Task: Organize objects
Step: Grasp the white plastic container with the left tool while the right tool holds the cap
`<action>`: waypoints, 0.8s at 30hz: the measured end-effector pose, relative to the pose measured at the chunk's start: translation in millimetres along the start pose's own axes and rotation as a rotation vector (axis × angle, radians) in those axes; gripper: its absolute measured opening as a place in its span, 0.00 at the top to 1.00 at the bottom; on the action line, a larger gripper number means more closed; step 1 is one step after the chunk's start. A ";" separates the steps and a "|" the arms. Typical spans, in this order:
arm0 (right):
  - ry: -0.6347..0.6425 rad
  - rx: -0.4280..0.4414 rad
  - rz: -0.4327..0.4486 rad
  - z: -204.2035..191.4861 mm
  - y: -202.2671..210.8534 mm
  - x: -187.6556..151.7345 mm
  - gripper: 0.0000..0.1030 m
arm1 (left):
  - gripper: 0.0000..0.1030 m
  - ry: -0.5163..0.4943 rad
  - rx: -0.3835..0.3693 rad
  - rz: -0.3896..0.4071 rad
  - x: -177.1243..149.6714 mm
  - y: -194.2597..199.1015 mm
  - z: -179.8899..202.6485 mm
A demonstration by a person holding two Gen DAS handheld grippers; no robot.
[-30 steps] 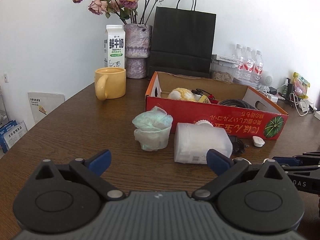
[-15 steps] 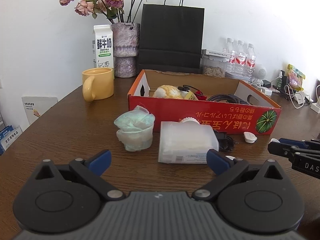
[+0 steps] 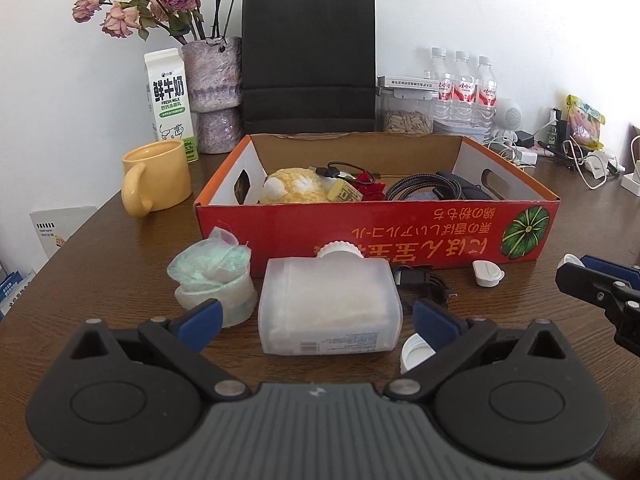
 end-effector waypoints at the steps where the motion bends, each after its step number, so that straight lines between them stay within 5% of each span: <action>1: -0.002 -0.002 0.004 0.6 0.6 0.2 0.73 | 0.00 -0.004 0.002 -0.002 1.7 -2.2 2.0; 24: -0.058 -0.003 0.047 9.1 6.9 1.1 0.73 | 0.00 0.026 0.110 -0.082 7.8 -51.5 10.2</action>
Point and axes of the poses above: each gripper's, at about its wrist camera, not at the fingertips, and y roughly against the way its jaws point, z to its right, x to its top, the point moved 3 cm from there along -y, roughly the way its jaws point, and after that the axes turned 1 degree about -x, right-handed, at the moved point
